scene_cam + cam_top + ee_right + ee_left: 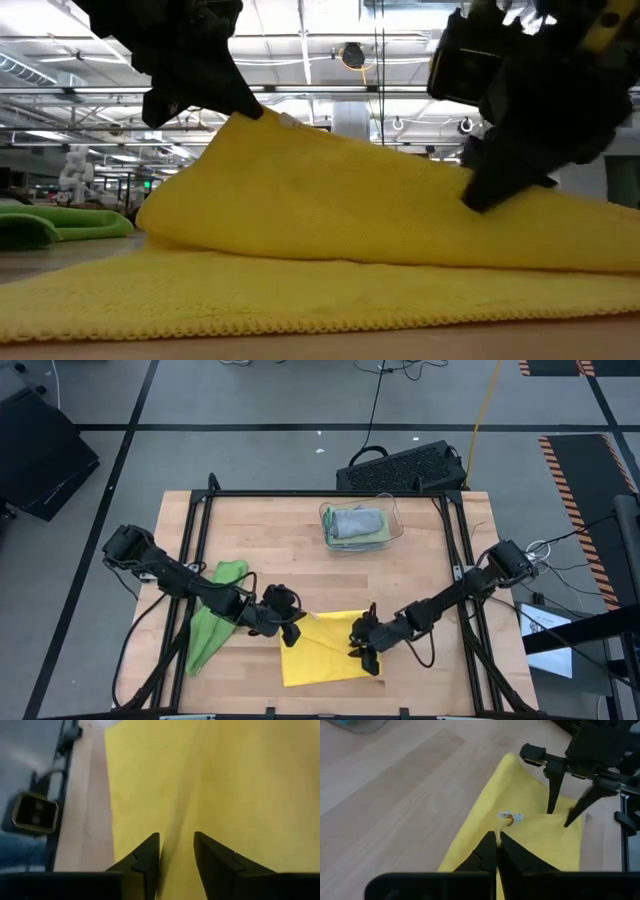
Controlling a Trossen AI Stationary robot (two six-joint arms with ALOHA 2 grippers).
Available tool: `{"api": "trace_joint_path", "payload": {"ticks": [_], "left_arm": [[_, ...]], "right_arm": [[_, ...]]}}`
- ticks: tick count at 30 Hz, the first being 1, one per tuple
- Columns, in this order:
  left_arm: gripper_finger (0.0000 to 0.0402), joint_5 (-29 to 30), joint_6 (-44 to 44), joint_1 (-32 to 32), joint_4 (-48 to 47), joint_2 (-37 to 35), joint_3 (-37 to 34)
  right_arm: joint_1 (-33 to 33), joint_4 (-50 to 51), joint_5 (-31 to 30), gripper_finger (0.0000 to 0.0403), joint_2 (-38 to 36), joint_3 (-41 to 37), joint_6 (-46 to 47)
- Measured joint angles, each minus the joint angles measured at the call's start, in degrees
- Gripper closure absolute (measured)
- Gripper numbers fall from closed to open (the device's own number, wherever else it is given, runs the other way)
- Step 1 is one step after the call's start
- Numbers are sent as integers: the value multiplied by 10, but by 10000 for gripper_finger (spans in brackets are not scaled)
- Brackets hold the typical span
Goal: Fold microfiber towels
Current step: Fold the yellow towel
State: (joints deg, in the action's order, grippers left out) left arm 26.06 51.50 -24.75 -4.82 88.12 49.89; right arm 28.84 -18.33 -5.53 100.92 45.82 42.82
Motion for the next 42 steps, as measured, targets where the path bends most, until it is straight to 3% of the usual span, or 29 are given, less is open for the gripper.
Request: {"api": "trace_joint_path", "payload": {"ticks": [12, 28, 42], "left_arm": [[392, 1, 11, 0, -18, 0, 0], [393, 13, 15, 0, -43, -5, 0], [394, 20, 20, 0, -58, -5, 0]], "right_arm": [[28, 54, 45, 358, -2, 0, -1], [39, 174, 60, 360, -80, -1, -29], [39, 219, 89, 360, -87, -2, -65]]}}
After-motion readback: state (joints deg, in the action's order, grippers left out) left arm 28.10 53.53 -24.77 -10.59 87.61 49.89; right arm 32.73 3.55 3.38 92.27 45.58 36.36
